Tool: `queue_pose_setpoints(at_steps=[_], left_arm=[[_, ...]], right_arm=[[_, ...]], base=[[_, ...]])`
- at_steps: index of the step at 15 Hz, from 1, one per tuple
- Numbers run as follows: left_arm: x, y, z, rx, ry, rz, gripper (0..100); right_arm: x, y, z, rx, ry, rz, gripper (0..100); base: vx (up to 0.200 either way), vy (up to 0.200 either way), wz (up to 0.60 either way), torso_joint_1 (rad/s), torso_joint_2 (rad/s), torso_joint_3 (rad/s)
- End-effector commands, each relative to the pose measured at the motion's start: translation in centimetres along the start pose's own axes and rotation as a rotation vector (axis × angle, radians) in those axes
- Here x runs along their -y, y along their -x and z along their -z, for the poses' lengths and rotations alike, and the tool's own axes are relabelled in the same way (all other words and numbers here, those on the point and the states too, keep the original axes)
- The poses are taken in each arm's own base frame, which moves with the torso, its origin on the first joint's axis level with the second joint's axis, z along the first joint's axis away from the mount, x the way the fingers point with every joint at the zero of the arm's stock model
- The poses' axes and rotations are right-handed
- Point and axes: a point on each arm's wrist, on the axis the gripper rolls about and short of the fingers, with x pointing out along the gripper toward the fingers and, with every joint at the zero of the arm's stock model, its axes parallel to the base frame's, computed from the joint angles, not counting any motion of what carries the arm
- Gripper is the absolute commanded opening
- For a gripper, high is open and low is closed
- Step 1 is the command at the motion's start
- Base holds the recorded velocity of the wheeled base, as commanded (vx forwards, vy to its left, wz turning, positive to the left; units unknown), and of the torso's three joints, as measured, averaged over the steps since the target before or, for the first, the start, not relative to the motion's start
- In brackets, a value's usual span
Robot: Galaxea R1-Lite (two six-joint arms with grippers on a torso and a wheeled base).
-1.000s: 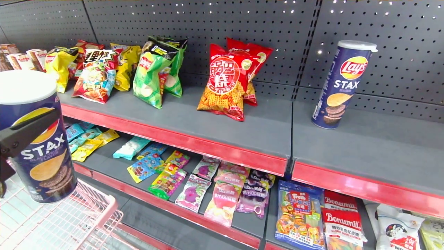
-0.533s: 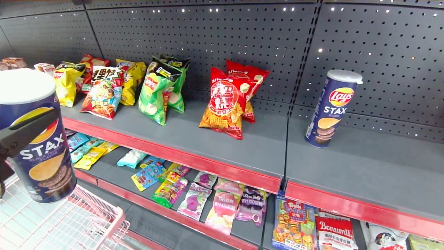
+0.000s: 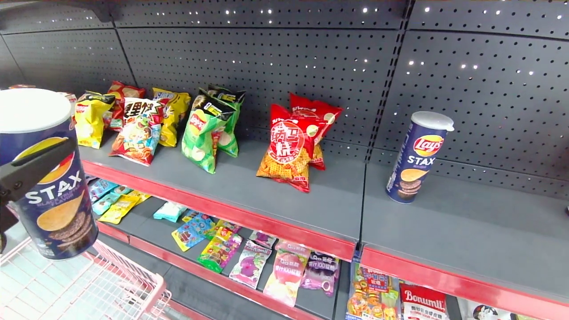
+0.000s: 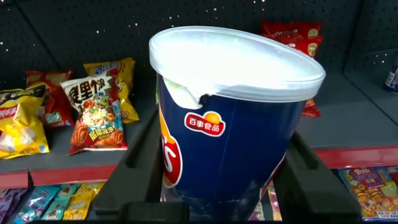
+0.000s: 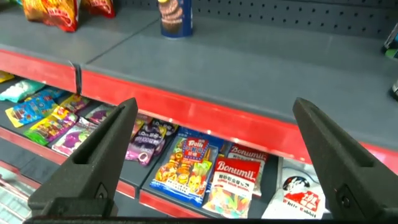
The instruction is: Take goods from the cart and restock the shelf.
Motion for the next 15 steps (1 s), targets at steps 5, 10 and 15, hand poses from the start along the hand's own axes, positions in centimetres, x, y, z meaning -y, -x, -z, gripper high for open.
queue_pose_setpoints(at_steps=[5, 10, 15], left_arm=[[-0.01, -0.05, 0.01, 0.000, -0.002, 0.001, 0], [-0.01, -0.05, 0.01, 0.000, -0.002, 0.001, 0], [0.00, -0.05, 0.07, -0.003, -0.002, 0.000, 0]], right_arm=[[0.00, -0.01, 0.00, -0.001, 0.001, -0.001, 100], [0.00, -0.01, 0.00, -0.001, -0.001, -0.001, 100], [0.00, -0.01, 0.00, -0.001, -0.001, -0.001, 100]], base=[[0.000, 0.000, 0.00, 0.167, -0.35, -0.187], [0.000, 0.000, 0.00, 0.164, -0.34, -0.174], [0.000, 0.000, 0.00, 0.000, 0.00, 0.000]])
